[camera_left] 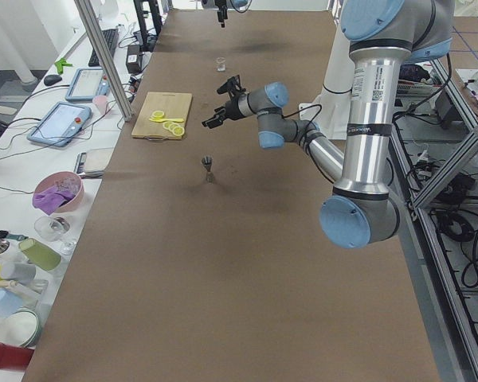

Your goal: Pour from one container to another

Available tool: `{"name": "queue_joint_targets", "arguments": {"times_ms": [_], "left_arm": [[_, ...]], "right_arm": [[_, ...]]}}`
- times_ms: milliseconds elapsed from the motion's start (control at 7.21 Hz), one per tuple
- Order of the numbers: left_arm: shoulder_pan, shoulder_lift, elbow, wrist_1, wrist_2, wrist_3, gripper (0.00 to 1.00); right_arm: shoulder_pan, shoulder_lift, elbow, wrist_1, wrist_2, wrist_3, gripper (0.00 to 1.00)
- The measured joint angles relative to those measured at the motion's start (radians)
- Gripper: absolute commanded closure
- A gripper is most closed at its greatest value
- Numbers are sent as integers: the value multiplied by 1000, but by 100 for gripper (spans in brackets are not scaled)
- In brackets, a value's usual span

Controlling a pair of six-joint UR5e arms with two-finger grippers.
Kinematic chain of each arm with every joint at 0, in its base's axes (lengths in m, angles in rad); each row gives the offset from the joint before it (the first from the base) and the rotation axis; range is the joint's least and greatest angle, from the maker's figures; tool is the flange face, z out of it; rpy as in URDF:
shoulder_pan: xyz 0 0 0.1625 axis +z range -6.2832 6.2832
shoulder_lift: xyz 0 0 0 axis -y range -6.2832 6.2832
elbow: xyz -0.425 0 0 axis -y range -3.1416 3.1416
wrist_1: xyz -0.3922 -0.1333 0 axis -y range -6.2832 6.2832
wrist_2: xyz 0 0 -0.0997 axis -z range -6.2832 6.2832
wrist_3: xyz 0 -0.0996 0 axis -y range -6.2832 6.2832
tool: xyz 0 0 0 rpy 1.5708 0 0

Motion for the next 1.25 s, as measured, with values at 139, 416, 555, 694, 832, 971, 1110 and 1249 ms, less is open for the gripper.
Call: {"name": "queue_joint_targets", "arguments": {"times_ms": [139, 416, 555, 694, 832, 971, 1110, 1249], "left_arm": [[-72, -96, 0, 167, -99, 0, 5], [-209, -226, 12, 454, -307, 21, 5], [-291, -257, 28, 556, -442, 67, 4], [-369, -261, 49, 614, -558, 131, 4], [-448, -240, 74, 647, -664, 198, 4], [-525, -198, 105, 663, -773, 244, 4], [-607, -137, 142, 668, -905, 275, 4], [-682, -69, 181, 669, -1020, 333, 3]], "right_arm": [[-4, -1, -2, 0, 1, 2, 0], [-15, 7, 2, 0, 6, 1, 0], [-21, 9, 3, 0, 5, 0, 0], [-24, 9, 2, 0, 2, 0, 0], [-24, 9, 1, 0, 2, 3, 0], [-24, 7, -1, 0, 1, 6, 0], [-22, 4, 0, -1, -1, 6, 0], [-15, 2, 4, 0, -3, 2, 0]]}}
